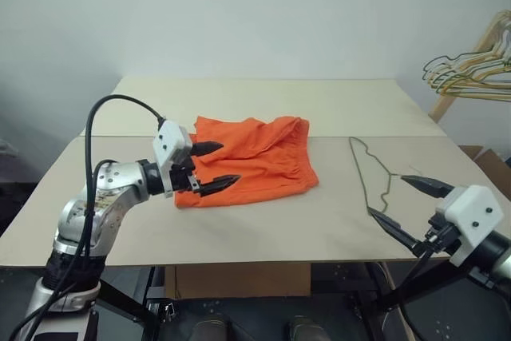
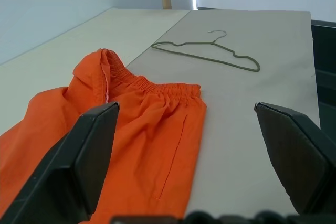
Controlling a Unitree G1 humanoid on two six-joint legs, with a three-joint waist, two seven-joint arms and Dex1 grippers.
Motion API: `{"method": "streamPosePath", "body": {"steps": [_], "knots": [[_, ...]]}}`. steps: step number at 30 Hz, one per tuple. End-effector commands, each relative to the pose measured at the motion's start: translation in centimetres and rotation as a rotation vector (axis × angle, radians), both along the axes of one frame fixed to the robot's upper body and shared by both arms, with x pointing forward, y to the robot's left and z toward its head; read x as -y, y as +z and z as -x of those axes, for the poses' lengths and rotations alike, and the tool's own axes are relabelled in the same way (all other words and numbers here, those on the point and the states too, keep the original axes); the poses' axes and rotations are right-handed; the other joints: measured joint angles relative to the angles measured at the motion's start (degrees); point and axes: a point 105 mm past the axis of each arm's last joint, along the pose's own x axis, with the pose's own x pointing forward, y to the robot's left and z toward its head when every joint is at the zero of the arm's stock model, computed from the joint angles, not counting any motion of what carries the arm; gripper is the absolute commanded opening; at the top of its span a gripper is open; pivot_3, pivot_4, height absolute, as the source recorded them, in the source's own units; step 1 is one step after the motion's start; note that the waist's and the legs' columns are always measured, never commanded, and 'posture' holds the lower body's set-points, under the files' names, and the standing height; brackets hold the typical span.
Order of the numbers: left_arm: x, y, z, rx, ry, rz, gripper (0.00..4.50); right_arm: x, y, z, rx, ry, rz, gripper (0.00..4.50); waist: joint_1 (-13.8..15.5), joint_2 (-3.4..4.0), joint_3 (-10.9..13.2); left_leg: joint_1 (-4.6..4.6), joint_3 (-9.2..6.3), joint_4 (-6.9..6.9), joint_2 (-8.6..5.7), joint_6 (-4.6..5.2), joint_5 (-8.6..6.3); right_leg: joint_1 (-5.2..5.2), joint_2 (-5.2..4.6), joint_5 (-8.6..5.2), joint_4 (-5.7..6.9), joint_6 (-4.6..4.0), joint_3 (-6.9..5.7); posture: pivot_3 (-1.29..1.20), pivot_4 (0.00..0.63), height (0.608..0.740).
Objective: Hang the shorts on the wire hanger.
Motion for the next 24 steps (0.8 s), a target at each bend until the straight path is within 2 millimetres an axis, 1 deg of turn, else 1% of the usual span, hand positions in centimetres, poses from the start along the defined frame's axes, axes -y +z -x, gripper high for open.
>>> {"method": "streamPosePath", "body": {"steps": [1,11,14,16,20,24], "knots": [[0.0,1.2,0.0,0.074,0.017,0.003,4.50,-0.4,0.9,0.0,0.045,0.027,0.022,4.47,0.0,0.00,0.0,0.00,-0.01,0.00,0.00,0.00,0.00,0.00,0.00,0.00,0.00,0.00,0.00,0.13,0.000,0.740],[0.1,1.4,0.3,0.064,0.009,0.021,4.50,-0.7,0.9,-0.2,0.047,0.041,0.025,4.47,0.0,0.00,0.0,0.00,-0.01,0.00,0.00,0.00,0.00,0.00,0.00,0.00,0.01,0.00,0.01,0.14,0.000,0.740],[0.2,1.4,0.4,0.062,0.007,0.024,4.50,-0.8,0.7,-0.6,0.037,0.041,0.041,4.47,0.2,0.00,0.0,0.00,-0.01,0.00,-0.01,0.00,0.00,0.00,0.00,0.00,0.01,0.00,0.01,0.14,0.000,0.740],[0.3,1.3,0.4,0.060,0.003,0.025,4.50,-1.0,0.0,-1.4,0.021,0.058,0.140,4.47,0.0,0.00,0.0,0.01,0.00,0.01,-0.01,0.00,0.00,0.01,0.00,0.00,0.01,0.00,0.01,0.13,0.000,0.740],[0.3,1.3,0.5,0.061,0.010,0.032,4.50,-1.3,-1.0,-2.8,0.013,0.088,0.271,4.47,0.0,-0.01,0.0,0.01,0.01,0.02,-0.03,0.00,0.00,0.00,-0.01,0.00,0.00,0.00,0.05,0.13,0.000,0.740],[0.1,1.2,0.6,0.059,0.021,0.029,4.50,-1.8,-2.8,-4.7,0.001,0.136,0.428,4.47,-0.1,-0.03,0.0,0.02,0.06,0.01,-0.06,0.01,0.01,-0.01,0.03,0.00,0.00,0.00,0.04,0.13,0.000,0.740]]}}
